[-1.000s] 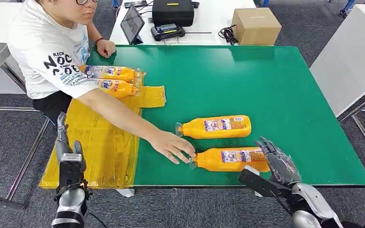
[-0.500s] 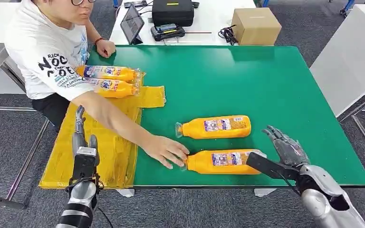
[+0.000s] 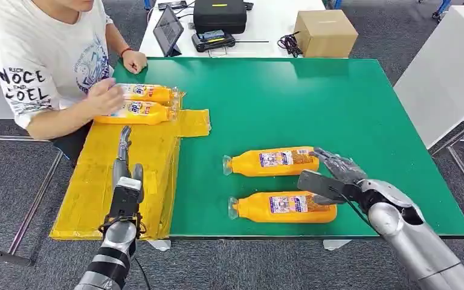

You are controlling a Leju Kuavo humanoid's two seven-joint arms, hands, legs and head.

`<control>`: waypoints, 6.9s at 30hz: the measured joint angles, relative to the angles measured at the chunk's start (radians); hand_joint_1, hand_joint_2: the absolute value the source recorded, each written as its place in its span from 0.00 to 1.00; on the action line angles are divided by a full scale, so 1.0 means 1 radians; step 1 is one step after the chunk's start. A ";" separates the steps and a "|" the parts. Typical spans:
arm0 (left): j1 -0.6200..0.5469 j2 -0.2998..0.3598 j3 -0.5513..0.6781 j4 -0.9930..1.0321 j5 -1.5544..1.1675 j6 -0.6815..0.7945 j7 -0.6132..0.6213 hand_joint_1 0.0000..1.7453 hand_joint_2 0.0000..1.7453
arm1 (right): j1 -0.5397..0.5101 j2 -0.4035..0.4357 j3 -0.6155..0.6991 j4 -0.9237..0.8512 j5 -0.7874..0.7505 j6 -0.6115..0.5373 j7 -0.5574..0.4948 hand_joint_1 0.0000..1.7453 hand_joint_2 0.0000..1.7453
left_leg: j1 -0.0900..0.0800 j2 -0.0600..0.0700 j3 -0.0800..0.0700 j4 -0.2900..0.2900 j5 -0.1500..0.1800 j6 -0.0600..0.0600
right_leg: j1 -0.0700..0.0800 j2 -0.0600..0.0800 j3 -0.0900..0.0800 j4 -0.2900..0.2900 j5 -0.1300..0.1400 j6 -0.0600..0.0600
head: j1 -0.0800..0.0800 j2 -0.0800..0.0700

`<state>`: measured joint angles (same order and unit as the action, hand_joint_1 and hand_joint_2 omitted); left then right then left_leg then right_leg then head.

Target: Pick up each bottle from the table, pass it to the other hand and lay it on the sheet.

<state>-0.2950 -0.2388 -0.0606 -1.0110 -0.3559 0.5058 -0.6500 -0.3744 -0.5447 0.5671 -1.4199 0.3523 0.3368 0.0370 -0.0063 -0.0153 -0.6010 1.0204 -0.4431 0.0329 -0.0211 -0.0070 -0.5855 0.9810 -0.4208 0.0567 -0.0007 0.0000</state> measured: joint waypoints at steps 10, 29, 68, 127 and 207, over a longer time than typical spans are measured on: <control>-0.054 -0.007 -0.060 0.058 0.014 -0.002 0.001 0.00 0.00 | -0.143 -0.004 0.167 0.055 -0.164 0.050 -0.016 0.00 1.00 | 0.000 -0.001 0.000 0.000 0.000 0.000 | 0.000 0.000 0.000 0.000 0.000 0.000 | 0.000 0.000; -0.055 0.012 -0.069 0.119 0.021 0.040 -0.010 0.00 0.00 | 0.051 -0.095 0.179 -0.043 -0.171 -0.088 -0.114 0.00 1.00 | 0.000 -0.003 -0.003 0.000 0.000 0.000 | 0.000 -0.002 -0.001 -0.001 0.000 0.000 | 0.000 0.000; -0.083 -0.002 -0.072 0.154 0.031 0.020 -0.001 0.00 0.00 | 0.151 -0.148 0.141 -0.127 0.024 -0.127 0.026 0.00 1.00 | 0.000 -0.001 -0.002 0.000 0.000 0.000 | 0.000 -0.001 -0.002 -0.001 0.000 0.000 | 0.000 0.000; -0.109 -0.022 -0.120 0.248 0.034 0.019 0.005 0.00 0.00 | 0.112 0.132 0.120 0.177 0.063 -0.198 -0.094 1.00 1.00 | 0.001 0.011 0.014 0.000 -0.002 -0.002 | 0.001 0.008 0.010 -0.001 0.001 -0.001 | 0.000 0.000; 0.001 -0.027 -0.245 -0.122 0.381 -0.655 0.315 0.00 1.00 | 0.308 0.763 -0.115 0.216 0.297 -0.653 -0.461 1.00 1.00 | 0.002 0.007 -0.001 -0.001 -0.001 -0.002 | 0.001 0.007 -0.005 0.001 0.001 -0.003 | 0.000 0.000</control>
<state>-0.2941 -0.2655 -0.3056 -1.1330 0.0252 -0.1488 -0.3353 -0.0662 0.2178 0.4520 -1.2040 0.6496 -0.3163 -0.4242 -0.0047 -0.0082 -0.6022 1.0197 -0.4443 0.0309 -0.0200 -0.0001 -0.5901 0.9821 -0.4196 0.0533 -0.0004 0.0000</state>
